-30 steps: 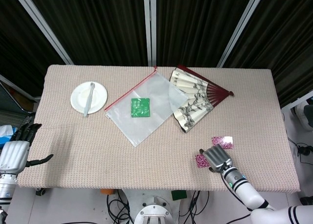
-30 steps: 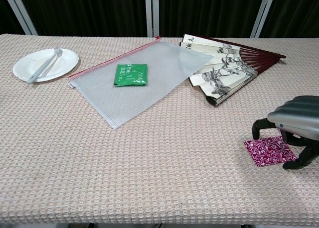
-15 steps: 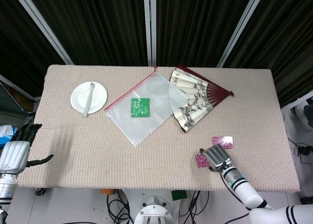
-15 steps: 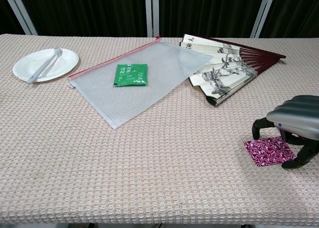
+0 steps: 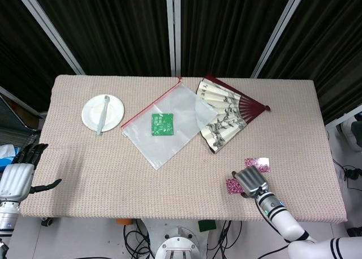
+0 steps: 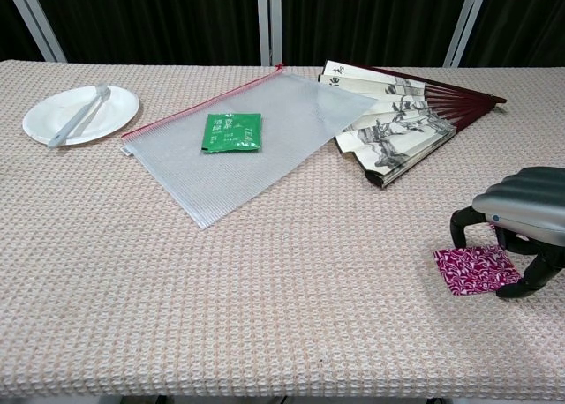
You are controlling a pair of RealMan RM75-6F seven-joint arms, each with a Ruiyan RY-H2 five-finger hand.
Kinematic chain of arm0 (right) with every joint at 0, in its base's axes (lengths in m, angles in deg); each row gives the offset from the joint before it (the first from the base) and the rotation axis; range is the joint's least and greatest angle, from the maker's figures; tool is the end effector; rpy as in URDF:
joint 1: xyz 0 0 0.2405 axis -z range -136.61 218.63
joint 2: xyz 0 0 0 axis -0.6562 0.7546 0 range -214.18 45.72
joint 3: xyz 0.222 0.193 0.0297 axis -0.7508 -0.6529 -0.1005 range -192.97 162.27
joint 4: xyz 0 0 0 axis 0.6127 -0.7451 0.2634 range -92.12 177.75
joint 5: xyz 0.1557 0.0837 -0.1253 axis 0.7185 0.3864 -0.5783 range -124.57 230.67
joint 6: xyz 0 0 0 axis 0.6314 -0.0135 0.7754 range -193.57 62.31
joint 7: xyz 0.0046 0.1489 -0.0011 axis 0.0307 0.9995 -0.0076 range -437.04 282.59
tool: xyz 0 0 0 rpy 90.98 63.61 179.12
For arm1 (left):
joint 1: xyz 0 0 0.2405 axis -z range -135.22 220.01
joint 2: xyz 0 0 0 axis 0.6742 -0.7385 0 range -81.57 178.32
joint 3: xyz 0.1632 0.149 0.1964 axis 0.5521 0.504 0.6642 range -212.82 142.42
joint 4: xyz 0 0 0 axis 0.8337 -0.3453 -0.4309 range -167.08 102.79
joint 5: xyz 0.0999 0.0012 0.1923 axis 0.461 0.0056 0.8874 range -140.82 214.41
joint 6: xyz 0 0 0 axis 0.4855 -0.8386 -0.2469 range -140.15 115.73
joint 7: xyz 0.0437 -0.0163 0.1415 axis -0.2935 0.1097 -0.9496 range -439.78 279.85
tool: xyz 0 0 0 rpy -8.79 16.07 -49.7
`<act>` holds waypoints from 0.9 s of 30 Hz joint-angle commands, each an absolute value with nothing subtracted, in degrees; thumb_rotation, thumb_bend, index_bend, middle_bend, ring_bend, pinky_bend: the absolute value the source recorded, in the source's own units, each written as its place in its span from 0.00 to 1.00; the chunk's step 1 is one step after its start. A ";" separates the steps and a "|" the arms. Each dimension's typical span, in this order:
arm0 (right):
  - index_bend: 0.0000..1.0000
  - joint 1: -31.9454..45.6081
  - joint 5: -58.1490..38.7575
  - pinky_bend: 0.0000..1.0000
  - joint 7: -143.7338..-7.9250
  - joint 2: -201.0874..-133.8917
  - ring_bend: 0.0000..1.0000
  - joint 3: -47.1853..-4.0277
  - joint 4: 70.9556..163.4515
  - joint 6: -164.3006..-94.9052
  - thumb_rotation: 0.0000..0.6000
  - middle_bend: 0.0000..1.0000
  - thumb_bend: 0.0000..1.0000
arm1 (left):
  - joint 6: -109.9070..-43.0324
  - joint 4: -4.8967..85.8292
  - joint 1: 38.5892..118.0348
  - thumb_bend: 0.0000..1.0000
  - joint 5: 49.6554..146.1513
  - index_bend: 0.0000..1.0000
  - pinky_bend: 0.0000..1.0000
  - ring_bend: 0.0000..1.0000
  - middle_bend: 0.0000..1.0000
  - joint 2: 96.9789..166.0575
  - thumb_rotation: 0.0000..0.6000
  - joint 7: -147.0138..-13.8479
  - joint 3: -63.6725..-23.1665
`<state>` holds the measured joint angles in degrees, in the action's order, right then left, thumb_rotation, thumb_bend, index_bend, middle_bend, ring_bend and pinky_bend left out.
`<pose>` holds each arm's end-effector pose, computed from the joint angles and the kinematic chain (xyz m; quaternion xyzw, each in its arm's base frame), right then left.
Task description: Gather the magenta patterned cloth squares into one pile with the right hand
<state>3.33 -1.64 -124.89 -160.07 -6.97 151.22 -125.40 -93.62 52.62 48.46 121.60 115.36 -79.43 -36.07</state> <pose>-0.2340 -0.2569 0.0047 0.8446 -0.3205 0.1451 0.4036 -0.3780 0.1913 0.1540 -0.6197 -0.3920 -0.3409 0.5883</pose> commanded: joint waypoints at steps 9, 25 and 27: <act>0.46 4.06 -3.78 0.90 -120.49 -155.88 1.00 -9.08 153.78 -127.26 1.00 1.00 0.48 | -93.77 52.84 48.47 0.07 121.68 0.09 0.18 0.06 0.10 115.21 0.60 -79.56 -36.16; 0.43 2.10 7.40 0.90 -118.92 -153.68 1.00 -12.69 144.82 -123.58 1.00 1.00 0.48 | -92.91 53.08 48.92 0.07 121.37 0.09 0.18 0.06 0.10 115.20 0.60 -79.92 -36.28; 0.43 2.01 8.18 0.90 -118.83 -154.43 1.00 -12.73 143.45 -123.20 1.00 1.00 0.48 | -92.81 53.19 49.00 0.07 121.43 0.09 0.18 0.06 0.10 115.16 0.60 -80.08 -36.25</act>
<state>2.23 7.56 -118.79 -153.84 -12.59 144.26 -123.70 -92.82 53.17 48.98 121.41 115.17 -80.07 -36.26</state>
